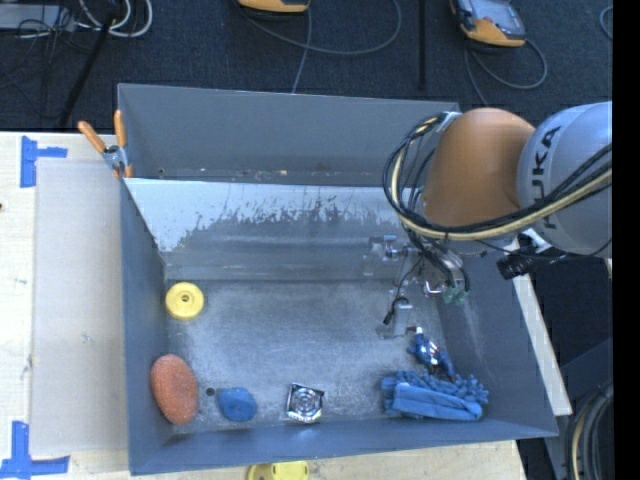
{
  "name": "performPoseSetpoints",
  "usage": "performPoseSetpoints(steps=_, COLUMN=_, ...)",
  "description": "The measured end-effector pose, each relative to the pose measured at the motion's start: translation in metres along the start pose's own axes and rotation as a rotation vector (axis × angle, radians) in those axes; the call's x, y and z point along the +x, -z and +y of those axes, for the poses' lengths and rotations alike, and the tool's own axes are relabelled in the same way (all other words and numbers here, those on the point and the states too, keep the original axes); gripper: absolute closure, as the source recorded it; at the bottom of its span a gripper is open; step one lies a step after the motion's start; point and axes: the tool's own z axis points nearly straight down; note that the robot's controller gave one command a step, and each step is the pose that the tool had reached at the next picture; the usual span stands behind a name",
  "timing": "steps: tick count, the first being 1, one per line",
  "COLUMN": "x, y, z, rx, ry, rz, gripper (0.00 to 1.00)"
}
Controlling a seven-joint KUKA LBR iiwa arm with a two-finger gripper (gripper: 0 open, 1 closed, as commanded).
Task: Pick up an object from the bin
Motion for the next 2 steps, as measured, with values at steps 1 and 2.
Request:
performPoseSetpoints(steps=1, x=-0.002, y=0.005, z=0.0, rx=0.0, ry=0.0, rz=-0.007, gripper=0.0)
performPoseSetpoints(steps=2, x=0.01, y=0.001, z=-0.025, rx=0.001, ry=0.095, rz=-0.009, gripper=0.0)
